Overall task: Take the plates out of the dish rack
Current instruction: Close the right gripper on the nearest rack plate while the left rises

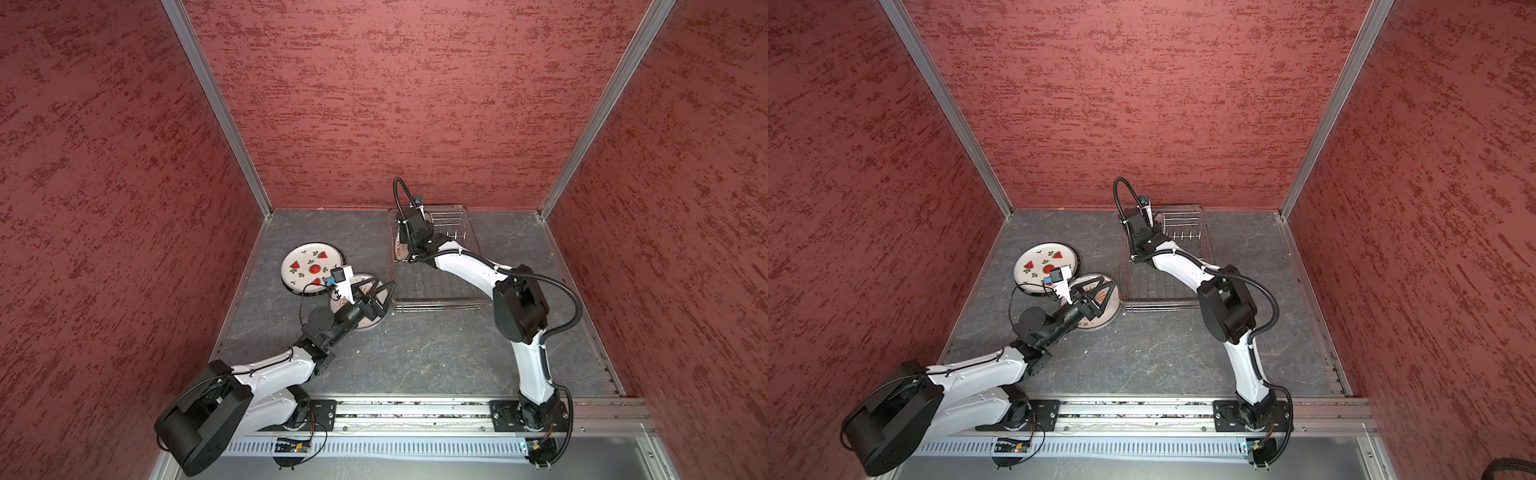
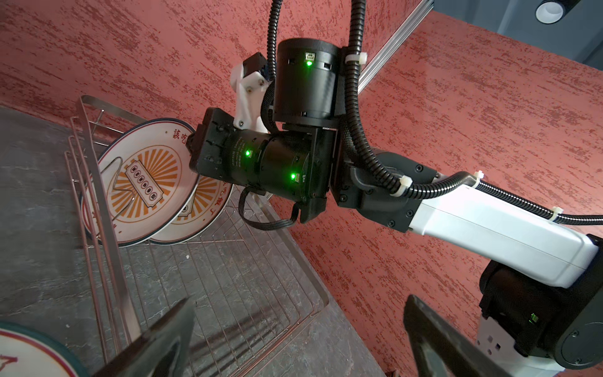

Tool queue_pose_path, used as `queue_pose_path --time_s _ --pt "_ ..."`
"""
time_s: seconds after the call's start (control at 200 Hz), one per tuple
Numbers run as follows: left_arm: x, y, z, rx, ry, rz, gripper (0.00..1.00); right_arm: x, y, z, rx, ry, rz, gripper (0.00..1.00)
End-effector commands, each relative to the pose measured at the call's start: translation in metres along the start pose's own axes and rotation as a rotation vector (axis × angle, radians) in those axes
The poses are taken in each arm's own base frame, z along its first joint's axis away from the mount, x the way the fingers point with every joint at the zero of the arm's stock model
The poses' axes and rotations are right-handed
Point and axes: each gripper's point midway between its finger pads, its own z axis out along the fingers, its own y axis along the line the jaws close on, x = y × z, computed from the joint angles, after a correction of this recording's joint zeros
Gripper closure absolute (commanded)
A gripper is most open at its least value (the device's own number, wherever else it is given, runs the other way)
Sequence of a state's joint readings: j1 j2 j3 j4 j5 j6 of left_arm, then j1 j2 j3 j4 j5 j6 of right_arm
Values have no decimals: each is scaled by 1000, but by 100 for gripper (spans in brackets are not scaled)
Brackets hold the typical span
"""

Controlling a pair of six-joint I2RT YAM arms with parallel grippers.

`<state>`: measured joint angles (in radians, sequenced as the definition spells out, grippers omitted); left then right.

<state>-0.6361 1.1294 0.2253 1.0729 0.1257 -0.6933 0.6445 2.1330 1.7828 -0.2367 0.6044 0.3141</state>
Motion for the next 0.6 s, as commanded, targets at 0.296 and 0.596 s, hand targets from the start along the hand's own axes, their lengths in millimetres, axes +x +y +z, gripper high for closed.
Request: queue_pose_path --time_s 0.296,0.596 --pt "4 6 -1 -33 8 46 0 -13 -1 0 131 -43 -77 91" --pt "5 8 -1 -44 5 45 1 -21 -3 -3 154 -70 -91 98"
